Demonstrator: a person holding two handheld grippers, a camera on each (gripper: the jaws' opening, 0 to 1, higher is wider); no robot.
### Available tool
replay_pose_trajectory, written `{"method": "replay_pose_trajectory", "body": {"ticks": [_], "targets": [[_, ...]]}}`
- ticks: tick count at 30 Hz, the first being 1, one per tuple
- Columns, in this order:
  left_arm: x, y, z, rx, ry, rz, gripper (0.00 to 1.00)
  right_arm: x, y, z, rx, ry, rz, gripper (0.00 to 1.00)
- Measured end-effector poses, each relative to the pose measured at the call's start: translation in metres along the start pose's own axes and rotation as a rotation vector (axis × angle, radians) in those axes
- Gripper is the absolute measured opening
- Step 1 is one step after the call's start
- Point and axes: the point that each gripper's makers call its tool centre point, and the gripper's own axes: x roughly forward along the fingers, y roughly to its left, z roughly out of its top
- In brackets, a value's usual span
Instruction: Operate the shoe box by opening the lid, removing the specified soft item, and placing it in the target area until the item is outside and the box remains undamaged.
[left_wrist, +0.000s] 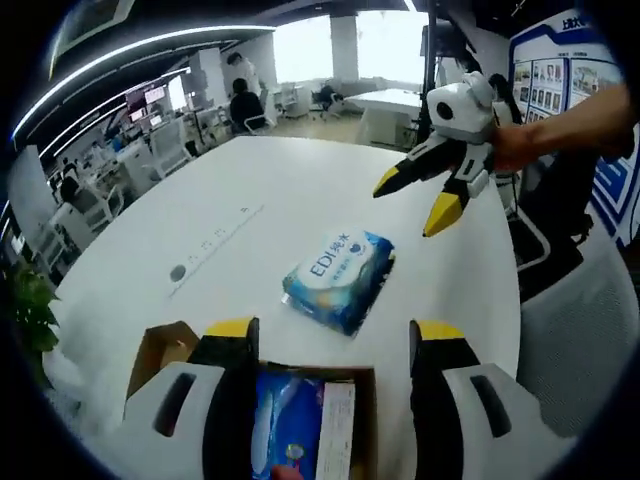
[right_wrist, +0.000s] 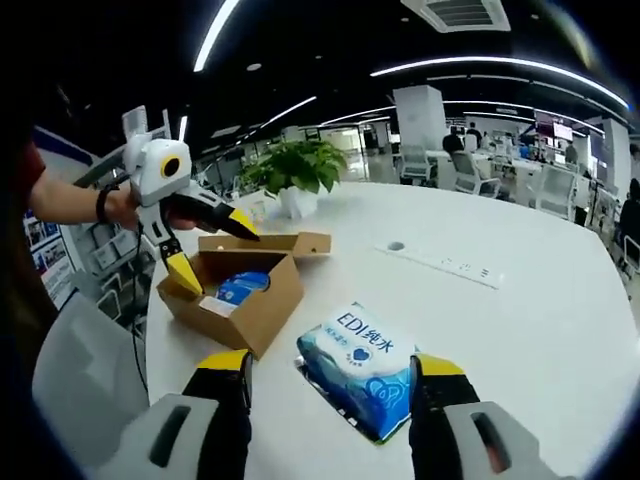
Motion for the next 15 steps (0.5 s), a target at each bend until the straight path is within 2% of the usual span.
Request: {"method": "replay_pose_trajectory", "body": {"ticks": [7,15], "targets": [[-0.021,-0.002,-0.024,-0.047,-0.009,0.016,0.63,0.001,0.016,0.004,-0.005,-0.016,0.005,0.66],[-0.051,-0.001,-0.048,-0.093,-0.026,0.055,0.64,-0.001,0.034,-0.005,0.000,-0.002,0.007,0.66]]}}
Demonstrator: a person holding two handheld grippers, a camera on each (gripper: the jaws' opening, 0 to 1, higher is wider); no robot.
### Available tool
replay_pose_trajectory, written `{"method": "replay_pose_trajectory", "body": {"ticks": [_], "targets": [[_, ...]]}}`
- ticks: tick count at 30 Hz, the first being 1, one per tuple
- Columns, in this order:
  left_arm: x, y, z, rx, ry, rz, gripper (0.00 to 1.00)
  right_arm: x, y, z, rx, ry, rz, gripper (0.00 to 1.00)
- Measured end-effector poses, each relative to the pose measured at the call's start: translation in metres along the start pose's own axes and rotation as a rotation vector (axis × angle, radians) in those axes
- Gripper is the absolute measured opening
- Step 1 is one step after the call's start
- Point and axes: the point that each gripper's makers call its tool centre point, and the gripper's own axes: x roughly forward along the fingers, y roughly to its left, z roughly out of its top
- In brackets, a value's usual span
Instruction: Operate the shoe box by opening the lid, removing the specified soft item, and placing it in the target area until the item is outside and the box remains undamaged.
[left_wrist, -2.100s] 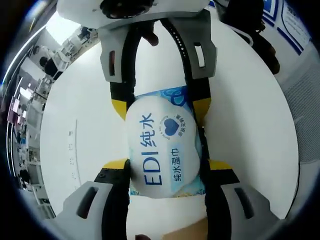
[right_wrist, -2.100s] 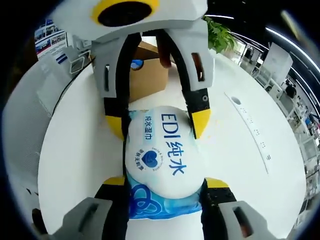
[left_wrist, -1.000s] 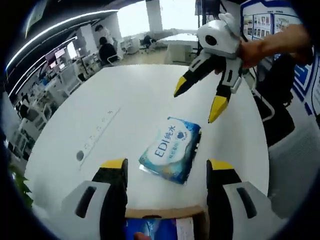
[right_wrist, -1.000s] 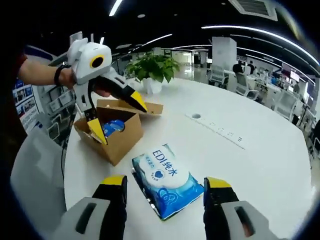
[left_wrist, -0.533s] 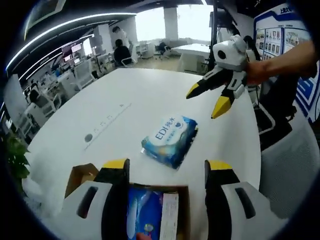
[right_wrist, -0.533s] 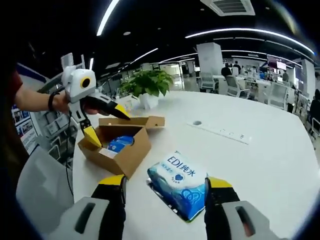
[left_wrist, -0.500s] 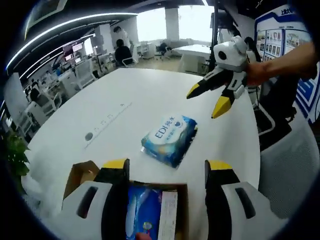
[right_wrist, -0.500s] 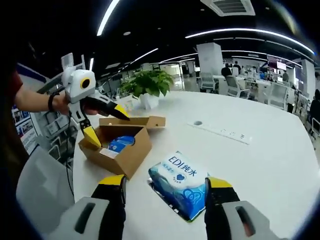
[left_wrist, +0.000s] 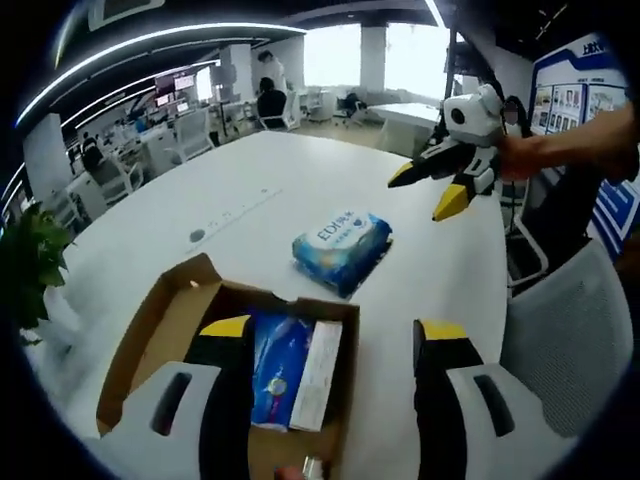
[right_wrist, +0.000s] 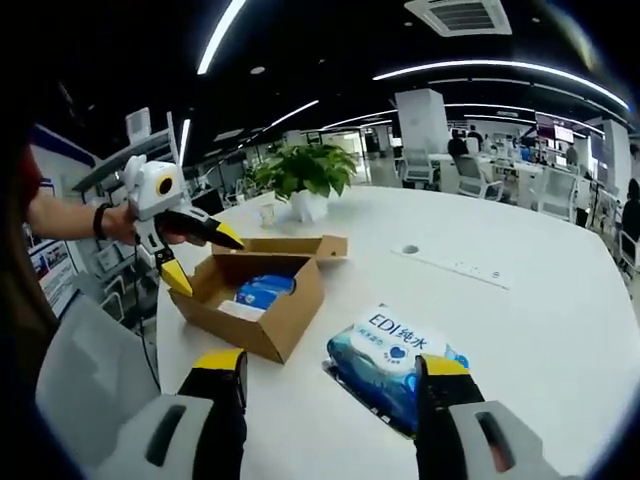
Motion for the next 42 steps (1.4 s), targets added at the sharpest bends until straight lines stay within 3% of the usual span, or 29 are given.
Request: {"method": "replay_pose_trajectory", "body": {"ticks": [5,9,18,25,30,42], "targets": [[-0.019,0.004,-0.016,-0.047,-0.014,0.036,0.65,-0.001,0.011,0.000,-0.001,0.001,0.002,0.66],[-0.030,0.004,-0.018,-0.109,-0.064,0.048,0.68,0.001,0.017,0.003,0.021,-0.018,-0.004,0.67],[-0.049,0.008,-0.025,-0.146,-0.105,0.083,0.67,0.005,0.044,0.004,0.054,-0.037,-0.004,0.67],[-0.055,0.014,-0.026,-0.171,-0.134,0.097,0.67,0.003,0.054,-0.003,0.082,-0.028,-0.014,0.67],[-0.057,0.015,-0.025,-0.193,-0.160,0.099,0.67,-0.001,0.056,0.009,0.117,-0.087,-0.026,0.67],[-0.062,0.011,-0.036,-0.223,-0.170,0.111,0.68,0.007,0.067,0.007,0.111,-0.079,-0.014,0.68]]}}
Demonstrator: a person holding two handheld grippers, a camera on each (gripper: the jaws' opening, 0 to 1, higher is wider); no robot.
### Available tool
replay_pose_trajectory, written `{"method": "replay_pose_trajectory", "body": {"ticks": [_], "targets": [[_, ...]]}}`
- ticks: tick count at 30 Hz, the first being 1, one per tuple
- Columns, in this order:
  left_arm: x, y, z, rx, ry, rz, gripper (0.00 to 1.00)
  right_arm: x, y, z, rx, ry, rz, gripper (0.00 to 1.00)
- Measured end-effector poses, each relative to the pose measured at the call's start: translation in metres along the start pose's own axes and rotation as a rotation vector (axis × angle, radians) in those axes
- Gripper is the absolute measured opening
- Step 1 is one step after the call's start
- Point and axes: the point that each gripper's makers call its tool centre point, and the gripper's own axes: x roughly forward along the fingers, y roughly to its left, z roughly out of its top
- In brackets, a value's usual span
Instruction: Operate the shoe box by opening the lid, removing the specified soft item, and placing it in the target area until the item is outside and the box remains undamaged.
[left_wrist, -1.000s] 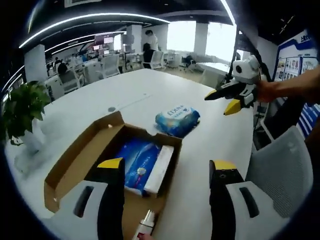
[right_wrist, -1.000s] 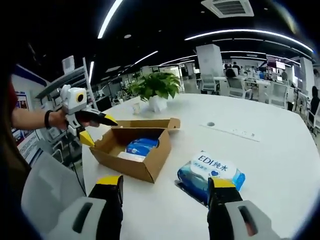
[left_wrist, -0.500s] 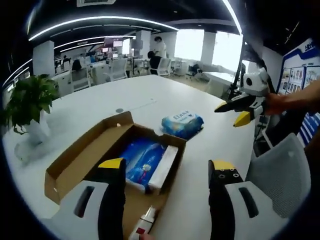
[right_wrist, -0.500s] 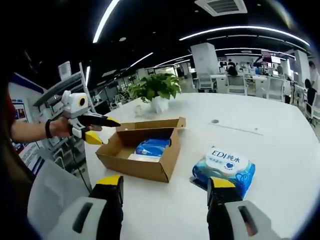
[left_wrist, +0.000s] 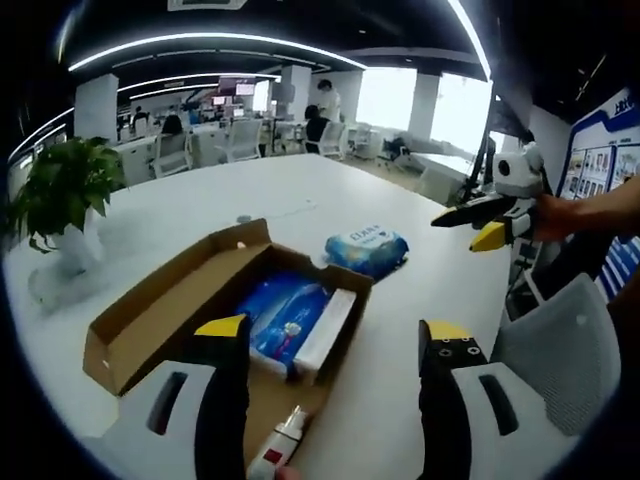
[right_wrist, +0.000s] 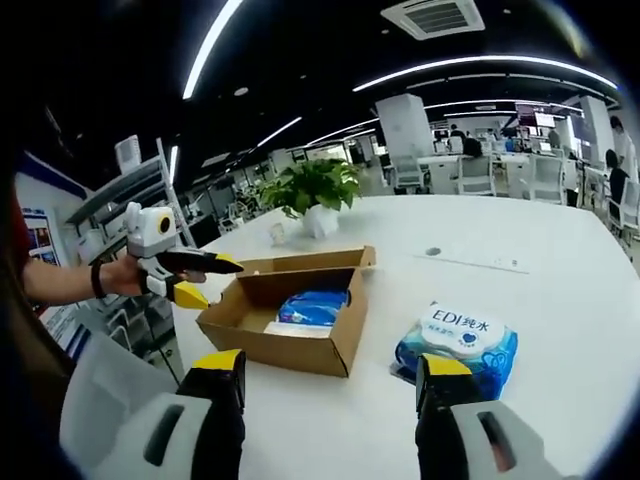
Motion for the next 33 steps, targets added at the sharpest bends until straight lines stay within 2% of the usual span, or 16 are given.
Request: {"method": "replay_pose_trajectory", "body": {"ticks": [14,25,33], "targets": [[-0.029,0.011,-0.013,-0.059,-0.027,0.047,0.68,0.012,0.020,-0.009,-0.051,0.063,0.048,0.68],[-0.047,0.017,-0.021,-0.067,-0.035,0.081,0.68,0.023,0.026,-0.001,-0.115,0.097,0.064,0.67],[-0.060,0.017,-0.025,-0.083,-0.041,0.106,0.68,0.045,0.037,0.005,-0.192,0.144,0.105,0.67]]}}
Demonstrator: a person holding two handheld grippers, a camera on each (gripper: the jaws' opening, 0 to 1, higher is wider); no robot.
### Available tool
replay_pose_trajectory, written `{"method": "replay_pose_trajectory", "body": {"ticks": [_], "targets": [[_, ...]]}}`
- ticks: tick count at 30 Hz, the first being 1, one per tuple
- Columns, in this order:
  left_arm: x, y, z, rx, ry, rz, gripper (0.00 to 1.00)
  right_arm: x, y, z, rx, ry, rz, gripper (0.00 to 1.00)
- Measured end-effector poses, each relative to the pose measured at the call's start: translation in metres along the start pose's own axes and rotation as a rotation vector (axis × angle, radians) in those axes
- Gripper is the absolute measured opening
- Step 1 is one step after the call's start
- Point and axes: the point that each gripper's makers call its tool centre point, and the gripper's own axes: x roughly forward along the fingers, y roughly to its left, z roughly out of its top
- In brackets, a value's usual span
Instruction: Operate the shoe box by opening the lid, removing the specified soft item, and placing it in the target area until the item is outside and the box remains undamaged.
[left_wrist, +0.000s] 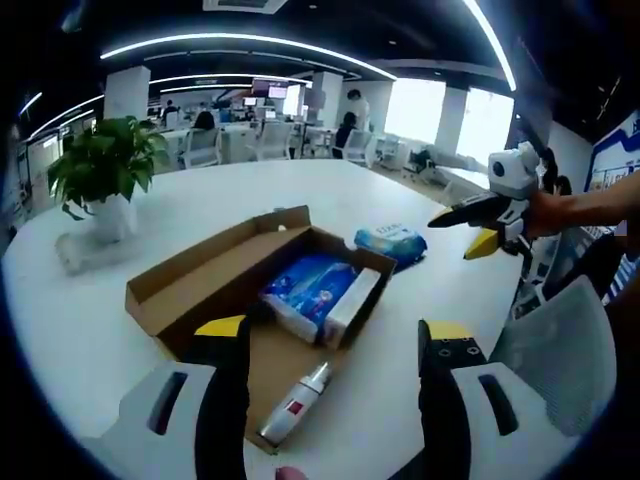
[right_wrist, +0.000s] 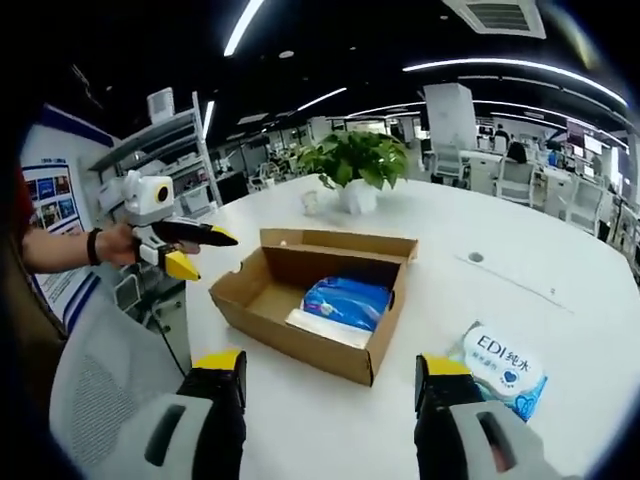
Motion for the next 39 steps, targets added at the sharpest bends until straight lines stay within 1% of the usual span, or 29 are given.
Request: {"method": "replay_pose_trajectory", "body": {"ticks": [3,8,11,13,15,17,18,21,25,28,30,34,39], "targets": [[-0.005,0.001,-0.001,-0.007,-0.003,0.009,0.68,0.008,0.001,0.003,-0.021,0.015,0.015,0.67],[-0.008,0.008,-0.001,-0.038,-0.019,0.030,0.69,0.025,0.002,0.011,-0.057,0.044,0.037,0.66],[-0.008,0.009,-0.001,-0.040,-0.018,0.035,0.69,0.035,0.005,0.014,-0.087,0.069,0.056,0.66],[-0.009,0.010,-0.002,-0.024,-0.007,0.038,0.70,0.043,0.006,0.014,-0.126,0.095,0.066,0.66],[-0.010,0.011,-0.001,-0.021,-0.009,0.038,0.70,0.050,0.003,0.016,-0.163,0.107,0.049,0.65],[-0.012,0.014,0.001,-0.030,-0.019,0.040,0.70,0.057,0.006,0.023,-0.135,0.092,0.069,0.65],[-0.012,0.015,0.002,-0.031,-0.020,0.043,0.70,0.060,0.005,0.025,-0.134,0.088,0.069,0.65],[-0.013,0.019,0.001,-0.026,-0.019,0.047,0.70,0.071,0.004,0.029,-0.149,0.100,0.075,0.65],[-0.017,0.017,0.001,-0.031,-0.024,0.048,0.70,0.082,0.002,0.036,-0.158,0.106,0.083,0.64],[-0.020,0.015,0.000,-0.029,-0.020,0.049,0.70,0.092,0.000,0.038,-0.180,0.127,0.091,0.64],[-0.021,0.016,-0.001,-0.037,-0.021,0.046,0.70,0.100,-0.003,0.037,-0.205,0.155,0.098,0.64],[-0.023,0.020,-0.001,-0.055,-0.033,0.049,0.70,0.111,-0.005,0.042,-0.224,0.171,0.111,0.64],[-0.027,0.024,0.000,-0.057,-0.038,0.055,0.70,0.126,-0.008,0.051,-0.253,0.193,0.125,0.64]]}}
